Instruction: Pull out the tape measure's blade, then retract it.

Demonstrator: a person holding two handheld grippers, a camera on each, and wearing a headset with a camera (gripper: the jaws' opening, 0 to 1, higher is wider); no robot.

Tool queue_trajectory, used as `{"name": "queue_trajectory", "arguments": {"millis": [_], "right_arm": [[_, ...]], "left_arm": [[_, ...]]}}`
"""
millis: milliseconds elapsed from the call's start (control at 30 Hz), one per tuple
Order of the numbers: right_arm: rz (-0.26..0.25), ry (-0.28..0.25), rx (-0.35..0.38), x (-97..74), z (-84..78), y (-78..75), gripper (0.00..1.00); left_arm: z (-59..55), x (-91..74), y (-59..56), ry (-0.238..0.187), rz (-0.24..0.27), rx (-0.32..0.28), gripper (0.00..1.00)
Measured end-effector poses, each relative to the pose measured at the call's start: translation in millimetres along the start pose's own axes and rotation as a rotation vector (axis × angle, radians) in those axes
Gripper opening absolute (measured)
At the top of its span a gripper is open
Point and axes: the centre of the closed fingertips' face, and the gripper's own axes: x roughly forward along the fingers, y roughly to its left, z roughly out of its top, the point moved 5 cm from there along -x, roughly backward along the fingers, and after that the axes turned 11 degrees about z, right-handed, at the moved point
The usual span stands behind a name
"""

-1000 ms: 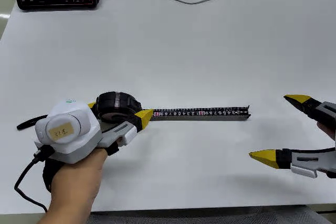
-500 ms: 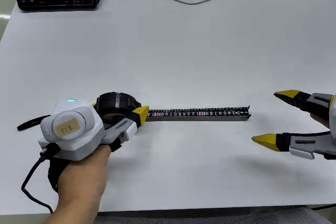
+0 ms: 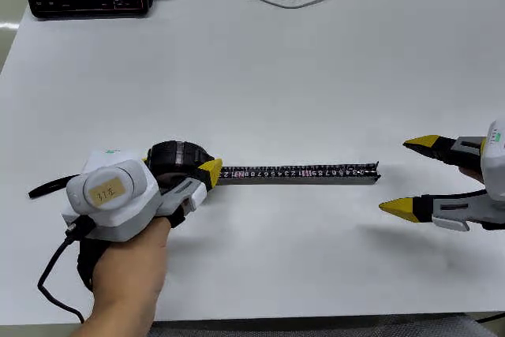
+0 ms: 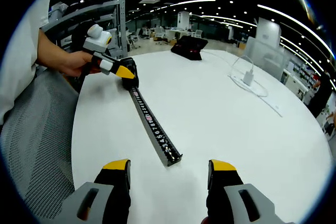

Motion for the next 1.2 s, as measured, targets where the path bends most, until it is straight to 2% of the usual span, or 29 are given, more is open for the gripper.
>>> {"name": "queue_trajectory", "arguments": {"millis": [300,433,567,767,1000,1100,1200], "right_arm": [[0.038,0.039,-0.028,3.9,2.1,-5.7,0.49],[0.062,0.108,-0.082,7.1,0.7,-9.0,0.46],[0.073,0.135,-0.108,9.7,1.5,-11.7,0.44],[0.106,0.208,-0.164,17.2,-0.1,-16.1,0.39],[0.144,0.249,-0.210,26.0,2.8,-19.8,0.32],[0.160,0.251,-0.201,29.2,4.3,-21.5,0.26],[0.181,0.262,-0.200,32.8,4.4,-20.4,0.24]], "left_arm": [[-0.9,-0.5,-0.5,0.004,0.001,-0.004,0.62],[-1.4,0.1,-0.2,0.003,0.000,-0.009,0.63],[-1.8,0.5,-0.1,0.004,-0.003,-0.013,0.63],[-2.1,1.3,0.0,0.006,-0.003,-0.012,0.63],[-1.9,1.2,-0.2,0.010,-0.002,-0.010,0.63],[-1.9,1.1,-0.2,0.010,-0.003,-0.008,0.63],[-1.9,0.9,-0.4,0.012,-0.003,-0.008,0.63]]}}
